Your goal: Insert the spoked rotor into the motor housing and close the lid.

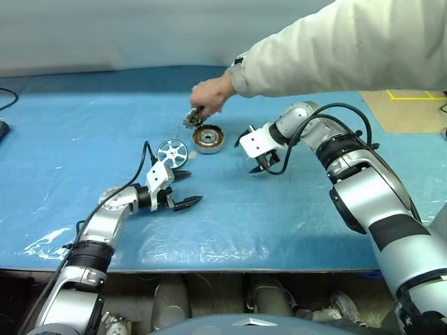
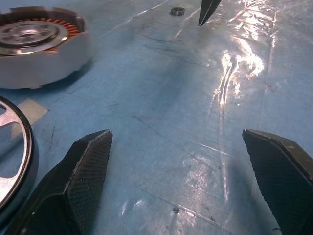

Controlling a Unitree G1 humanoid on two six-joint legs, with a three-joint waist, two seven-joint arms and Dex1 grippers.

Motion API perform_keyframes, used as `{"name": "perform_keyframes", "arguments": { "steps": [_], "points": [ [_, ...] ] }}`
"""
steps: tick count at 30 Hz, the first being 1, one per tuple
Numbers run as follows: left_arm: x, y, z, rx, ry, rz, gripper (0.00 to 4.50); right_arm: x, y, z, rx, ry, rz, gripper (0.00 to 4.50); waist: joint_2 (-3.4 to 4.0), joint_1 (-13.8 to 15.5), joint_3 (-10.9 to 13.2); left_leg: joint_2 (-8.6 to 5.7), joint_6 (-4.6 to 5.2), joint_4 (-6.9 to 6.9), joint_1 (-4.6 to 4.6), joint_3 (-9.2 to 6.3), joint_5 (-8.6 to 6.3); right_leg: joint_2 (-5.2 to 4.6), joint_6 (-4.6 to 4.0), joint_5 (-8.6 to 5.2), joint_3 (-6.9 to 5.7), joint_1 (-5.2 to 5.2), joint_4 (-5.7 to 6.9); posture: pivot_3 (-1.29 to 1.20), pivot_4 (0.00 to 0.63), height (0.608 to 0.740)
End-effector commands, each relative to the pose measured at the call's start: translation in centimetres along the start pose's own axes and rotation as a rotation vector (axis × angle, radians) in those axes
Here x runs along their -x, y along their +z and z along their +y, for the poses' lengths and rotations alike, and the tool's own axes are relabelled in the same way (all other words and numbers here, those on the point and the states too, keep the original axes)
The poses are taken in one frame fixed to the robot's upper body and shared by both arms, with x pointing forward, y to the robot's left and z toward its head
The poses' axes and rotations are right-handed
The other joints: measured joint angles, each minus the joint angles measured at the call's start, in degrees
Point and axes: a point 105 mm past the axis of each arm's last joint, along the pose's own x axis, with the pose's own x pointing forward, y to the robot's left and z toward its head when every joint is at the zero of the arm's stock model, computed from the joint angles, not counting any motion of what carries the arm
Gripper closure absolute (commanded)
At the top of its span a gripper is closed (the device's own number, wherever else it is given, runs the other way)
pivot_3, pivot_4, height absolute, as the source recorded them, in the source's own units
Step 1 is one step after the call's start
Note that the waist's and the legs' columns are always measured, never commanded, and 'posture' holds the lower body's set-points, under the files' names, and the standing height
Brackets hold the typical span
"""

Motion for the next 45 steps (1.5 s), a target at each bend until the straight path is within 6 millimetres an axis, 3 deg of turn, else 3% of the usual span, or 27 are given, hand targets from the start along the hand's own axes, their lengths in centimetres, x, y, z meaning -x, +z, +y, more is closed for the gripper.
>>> {"name": "perform_keyframes", "arguments": {
  "steps": [1, 10, 26, 38, 45],
  "points": [
    [0.2, 0.9, 0.0, -0.027, -0.002, -0.02, 0.0, 1.6, 0.9, -2.7, 0.019, -0.13, -0.011, 0.04, 0.0, 0.0, 0.0, 0.0, 0.0, 0.0, 0.0, 0.0, 0.0, 0.0, 0.0, 0.0, 0.0, 0.0, 0.0, 0.0, 0.15, 0.74],
    [0.8, 1.2, 0.2, -0.028, 0.014, -0.007, 0.0, 1.2, 2.5, -5.9, -0.095, -0.314, -0.087, 0.04, 0.01, -0.7, 0.0, 0.01, -0.02, -0.01, -0.01, 0.0, 0.0, 0.01, 0.0, 0.0, 0.0, -0.02, 0.0, 0.0, 0.15, 0.74],
    [1.8, 0.6, -0.8, 0.003, 0.079, 0.001, 0.0, -2.7, 4.4, -7.7, -0.163, -0.432, -0.049, 0.04, 0.1, -1.2, 0.1, 0.03, -0.33, -0.02, -0.09, -0.01, 0.03, 0.0, 0.0, 0.0, -0.03, -0.09, -0.01, 0.0, 0.15, 0.74],
    [2.7, 0.1, -1.1, 0.012, 0.124, 0.009, 0.0, -4.3, 3.1, -6.7, -0.224, -0.436, 0.027, 0.04, 0.12, -1.3, 0.1, 0.03, -0.44, -0.03, -0.09, -0.01, 0.03, 0.01, 0.0, 0.0, -0.02, -0.09, -0.01, 0.0, 0.15, 0.74],
    [2.7, 0.0, -1.1, 0.012, 0.135, 0.013, 0.0, -5.7, 3.7, -5.7, -0.299, -0.39, -0.04, 0.04, 0.13, -1.3, 0.1, 0.03, -0.44, -0.04, -0.09, -0.01, 0.03, 0.0, 0.0, 0.0, -0.02, -0.09, -0.01, 0.0, 0.15, 0.74]
  ]
}}
